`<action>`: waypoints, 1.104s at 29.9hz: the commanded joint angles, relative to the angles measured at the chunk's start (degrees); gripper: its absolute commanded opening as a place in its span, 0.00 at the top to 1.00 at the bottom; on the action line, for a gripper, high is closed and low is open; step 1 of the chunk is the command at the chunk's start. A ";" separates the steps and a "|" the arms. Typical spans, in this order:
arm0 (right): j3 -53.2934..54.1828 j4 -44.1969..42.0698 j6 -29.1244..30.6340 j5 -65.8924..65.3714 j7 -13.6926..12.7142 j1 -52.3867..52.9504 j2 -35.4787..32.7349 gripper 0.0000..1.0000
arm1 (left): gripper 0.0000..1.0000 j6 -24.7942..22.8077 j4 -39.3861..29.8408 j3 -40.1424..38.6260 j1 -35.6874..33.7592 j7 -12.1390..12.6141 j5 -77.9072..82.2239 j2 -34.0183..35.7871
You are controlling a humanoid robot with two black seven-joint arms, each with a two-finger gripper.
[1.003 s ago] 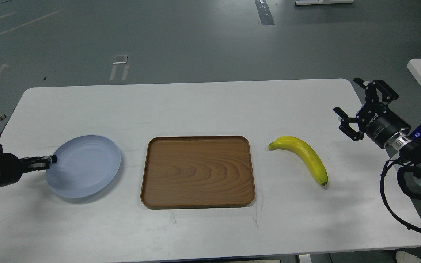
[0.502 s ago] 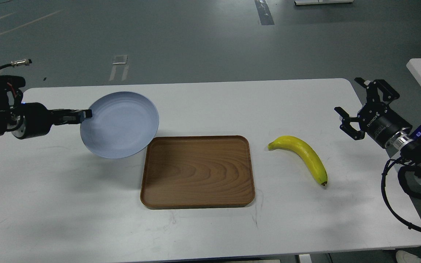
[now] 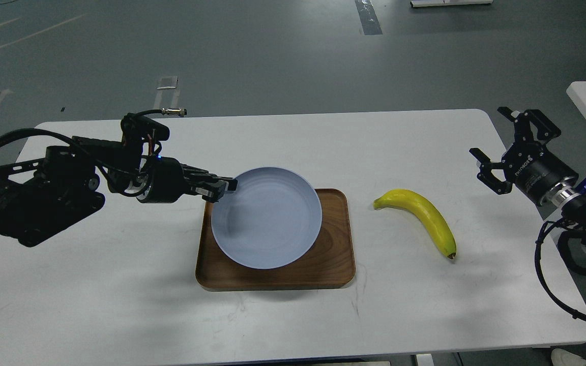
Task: Place banana on plate with both arms
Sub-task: 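Carry the plate with the left gripper onto the wooden tray, then open the left gripper and raise it away from the plate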
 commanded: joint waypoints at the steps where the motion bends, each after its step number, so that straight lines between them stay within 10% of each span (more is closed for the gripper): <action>1: -0.05 -0.03 0.00 0.01 0.00 -0.12 -0.09 0.00 | 1.00 0.04 5.39 1.59 -0.26 0.01 -0.08 -4.09; 28: -0.23 -0.38 0.00 0.01 0.00 -0.21 -0.09 0.00 | 1.00 -0.05 17.19 5.46 -0.61 1.20 -0.87 -16.14; 33: -0.32 -0.30 0.00 -0.08 0.00 -0.30 0.00 0.00 | 0.60 -0.05 17.19 5.37 -0.96 2.61 -1.22 -17.29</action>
